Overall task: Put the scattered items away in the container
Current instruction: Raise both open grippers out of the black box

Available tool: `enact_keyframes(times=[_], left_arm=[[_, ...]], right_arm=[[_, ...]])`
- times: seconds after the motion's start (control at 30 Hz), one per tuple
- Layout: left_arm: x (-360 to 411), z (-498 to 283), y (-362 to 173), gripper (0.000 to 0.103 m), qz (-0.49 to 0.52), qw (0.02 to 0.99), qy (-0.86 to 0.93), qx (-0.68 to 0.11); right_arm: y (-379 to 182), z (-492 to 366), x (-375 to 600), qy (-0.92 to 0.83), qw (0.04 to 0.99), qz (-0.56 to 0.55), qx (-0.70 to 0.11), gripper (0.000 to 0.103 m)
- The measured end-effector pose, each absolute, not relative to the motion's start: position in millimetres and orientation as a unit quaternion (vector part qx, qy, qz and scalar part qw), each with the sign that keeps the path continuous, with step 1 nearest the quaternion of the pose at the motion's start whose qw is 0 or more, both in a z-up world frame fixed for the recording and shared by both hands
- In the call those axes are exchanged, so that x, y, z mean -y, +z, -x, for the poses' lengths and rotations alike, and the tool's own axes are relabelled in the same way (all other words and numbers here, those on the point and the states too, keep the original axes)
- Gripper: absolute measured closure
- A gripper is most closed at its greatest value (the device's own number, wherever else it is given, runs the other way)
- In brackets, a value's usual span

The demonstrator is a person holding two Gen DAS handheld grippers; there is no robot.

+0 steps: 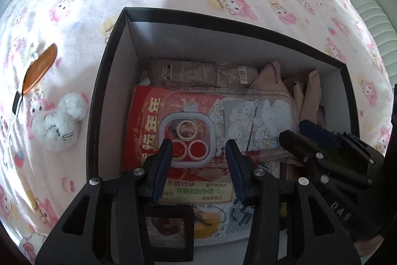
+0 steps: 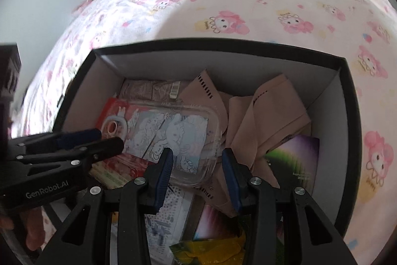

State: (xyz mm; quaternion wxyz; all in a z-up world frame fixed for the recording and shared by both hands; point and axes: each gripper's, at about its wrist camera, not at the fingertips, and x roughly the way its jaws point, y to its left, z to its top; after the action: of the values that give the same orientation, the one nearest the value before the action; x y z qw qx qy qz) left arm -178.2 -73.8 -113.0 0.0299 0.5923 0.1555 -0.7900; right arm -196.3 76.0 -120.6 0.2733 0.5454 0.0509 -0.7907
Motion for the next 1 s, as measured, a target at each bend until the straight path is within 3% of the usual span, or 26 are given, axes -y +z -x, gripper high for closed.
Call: enact_keyframes(times=[0.37, 0.63, 1.0], left_arm=[[58, 108, -50, 0.058, -0.516, -0.021, -0.842, -0.156], [41, 55, 0, 0.057, -0.473, -0.066, -0.870, -0.121], [51, 17, 12, 0.051, -0.443, -0.091, -0.878, -0.155]], right_arm=[[-88, 156, -92, -0.822, 0.278, -0.493, -0.063, 0.065], [-60, 88, -102, -0.834, 0.278, -0.476, -0.005, 0.065], [-24, 35, -99, -0.862, 0.252, -0.440, -0.019, 0.065]])
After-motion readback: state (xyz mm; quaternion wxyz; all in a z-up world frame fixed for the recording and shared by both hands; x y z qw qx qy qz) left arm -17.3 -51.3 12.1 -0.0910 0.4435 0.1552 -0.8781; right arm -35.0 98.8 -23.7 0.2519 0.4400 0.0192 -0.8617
